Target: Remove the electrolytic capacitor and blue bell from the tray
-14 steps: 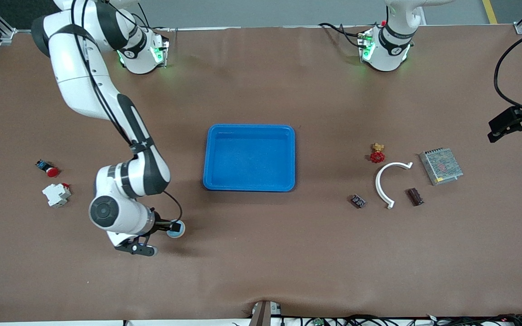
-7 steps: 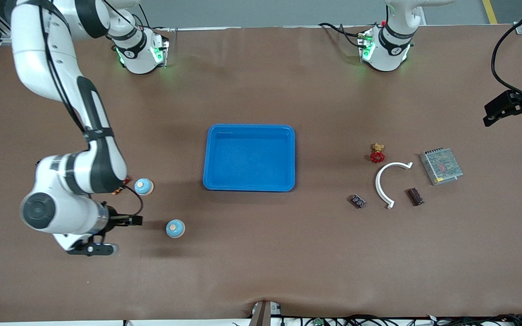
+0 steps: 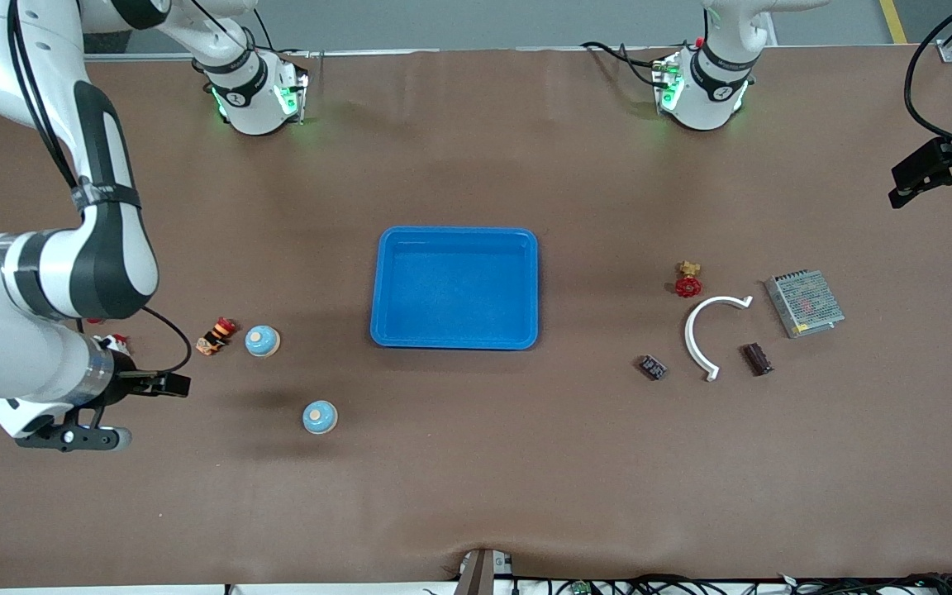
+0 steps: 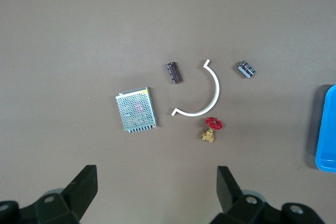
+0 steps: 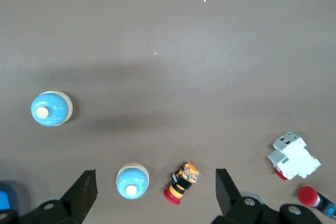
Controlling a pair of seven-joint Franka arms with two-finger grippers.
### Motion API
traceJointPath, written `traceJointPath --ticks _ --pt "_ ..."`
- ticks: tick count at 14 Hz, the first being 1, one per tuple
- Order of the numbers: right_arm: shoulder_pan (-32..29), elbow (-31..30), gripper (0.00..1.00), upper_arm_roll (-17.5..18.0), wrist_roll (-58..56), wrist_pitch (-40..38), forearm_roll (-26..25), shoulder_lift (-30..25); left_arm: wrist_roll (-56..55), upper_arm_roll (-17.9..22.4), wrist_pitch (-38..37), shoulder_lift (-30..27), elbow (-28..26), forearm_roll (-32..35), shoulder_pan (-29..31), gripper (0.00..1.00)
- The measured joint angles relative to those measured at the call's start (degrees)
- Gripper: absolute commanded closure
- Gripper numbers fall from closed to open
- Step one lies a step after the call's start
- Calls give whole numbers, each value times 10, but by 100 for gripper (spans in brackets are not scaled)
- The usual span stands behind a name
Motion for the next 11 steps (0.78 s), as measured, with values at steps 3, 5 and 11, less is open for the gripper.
traceJointPath --ticks 3,5,11 --pt "-13 -10 0 1 -13 -8 0 -20 0 0 0 0 -5 0 -1 0" --pt "-37 -12 0 15 -22 -8 0 -21 0 0 0 0 -8 0 -2 0" --pt "-78 -14 0 50 -44 -7 0 -30 0 -3 -29 -8 -8 0 -4 0"
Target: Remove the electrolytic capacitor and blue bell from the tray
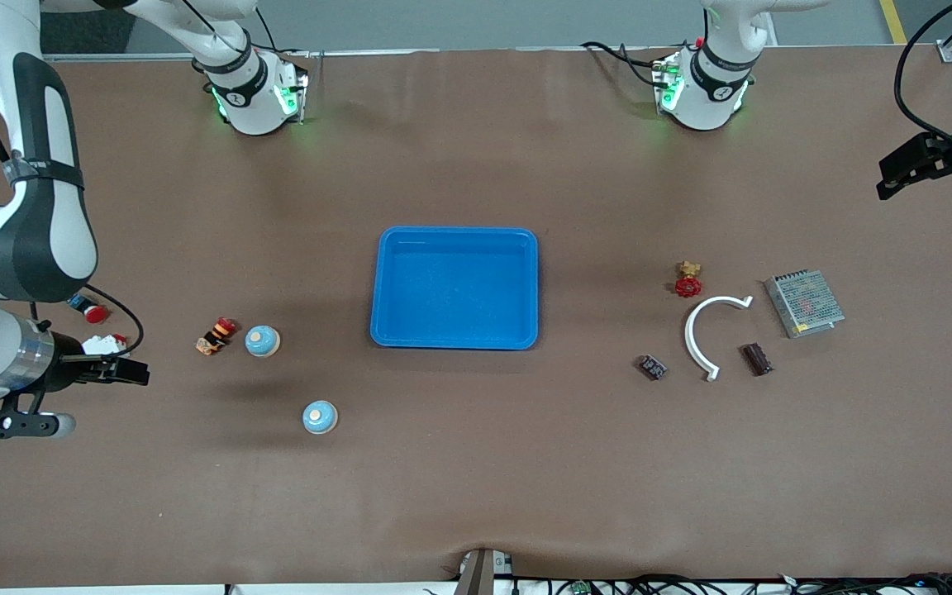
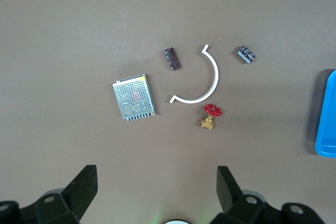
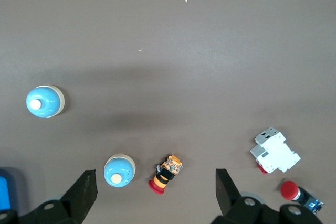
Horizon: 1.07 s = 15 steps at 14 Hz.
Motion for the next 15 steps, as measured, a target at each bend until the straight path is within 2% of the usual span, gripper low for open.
traceJointPath --ticks 4,10,15 --pt "0 0 0 3 -5 -37 0 -33 0 -9 -4 -6 0 0 -1 0" --pt "0 -1 0 10 4 -139 0 -142 -3 -20 -5 -6 -2 0 -3 0" --pt "12 -57 0 16 42 -156 0 -214 -22 -23 -4 -6 -2 0 -3 0"
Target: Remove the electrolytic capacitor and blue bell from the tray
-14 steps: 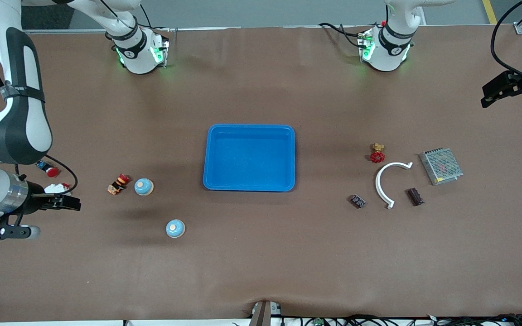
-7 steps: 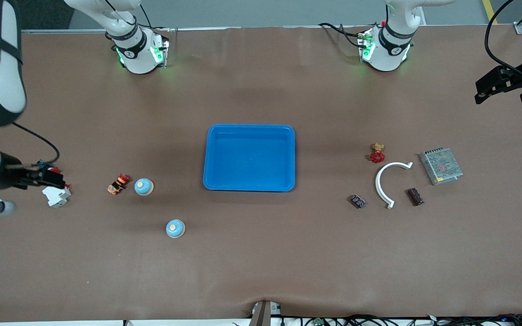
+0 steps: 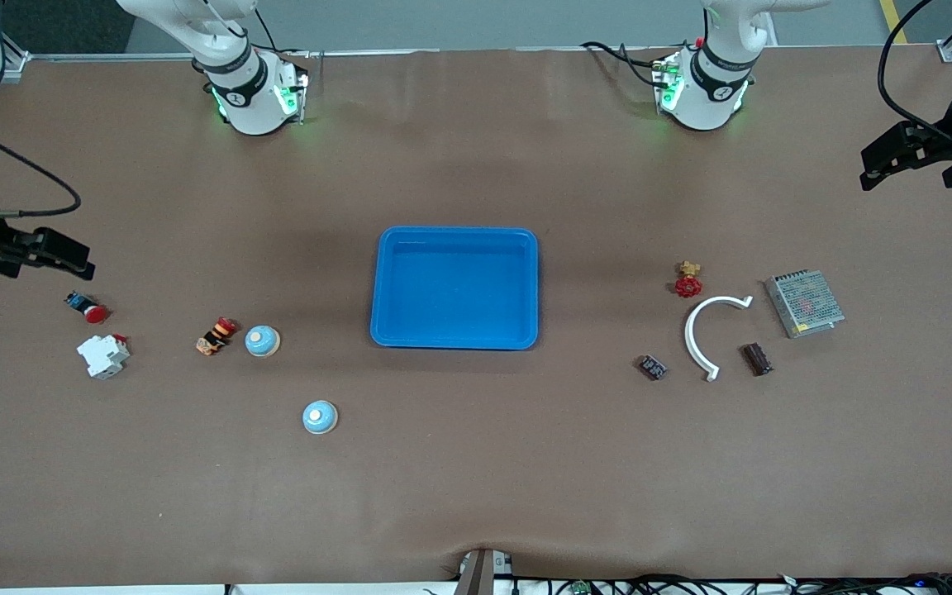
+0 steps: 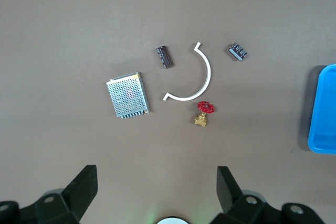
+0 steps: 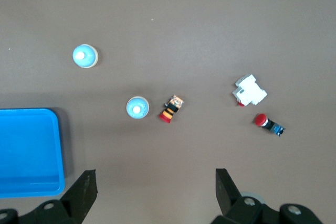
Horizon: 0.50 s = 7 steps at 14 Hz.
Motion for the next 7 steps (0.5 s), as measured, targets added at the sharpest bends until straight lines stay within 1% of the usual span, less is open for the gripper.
traceJointPath --ticks 3,7 --pt "3 -22 0 1 5 0 0 -26 -14 -9 5 0 0 0 0 0" --pt "3 -49 0 1 6 0 0 -51 -18 -10 6 0 0 0 0 0"
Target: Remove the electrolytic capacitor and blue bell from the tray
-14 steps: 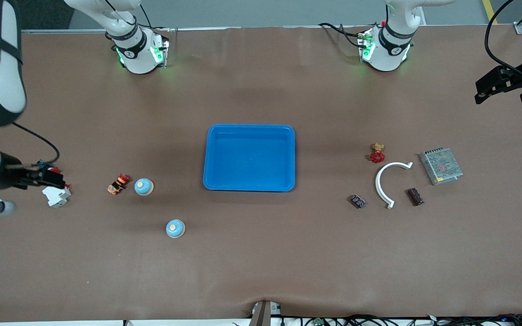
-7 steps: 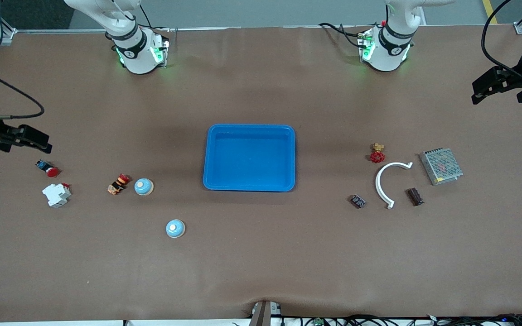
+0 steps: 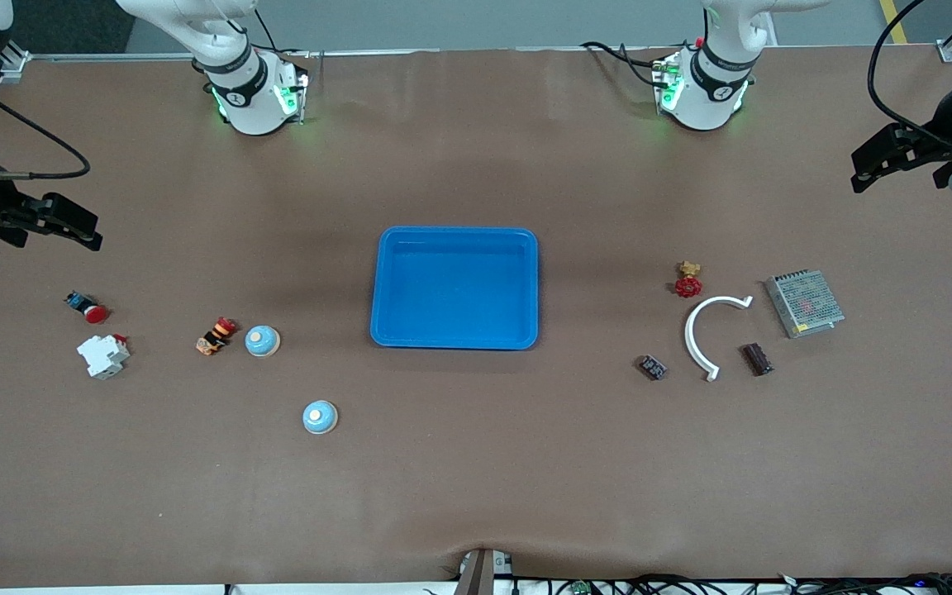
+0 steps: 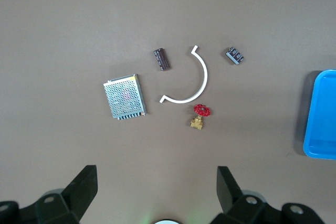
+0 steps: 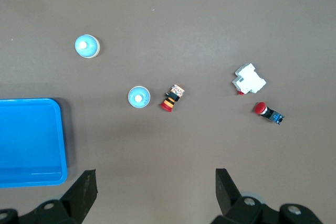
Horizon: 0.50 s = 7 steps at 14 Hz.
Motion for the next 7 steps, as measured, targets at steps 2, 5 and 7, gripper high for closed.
traceJointPath --ticks 2,5,7 --pt "0 -6 0 0 1 0 0 -6 0 0 0 0 0 0 0 0" --pt "0 -7 0 0 1 0 0 -7 0 0 1 0 0 0 0 0" --pt "0 -7 0 0 2 -1 0 -7 0 0 2 0 0 0 0 0"
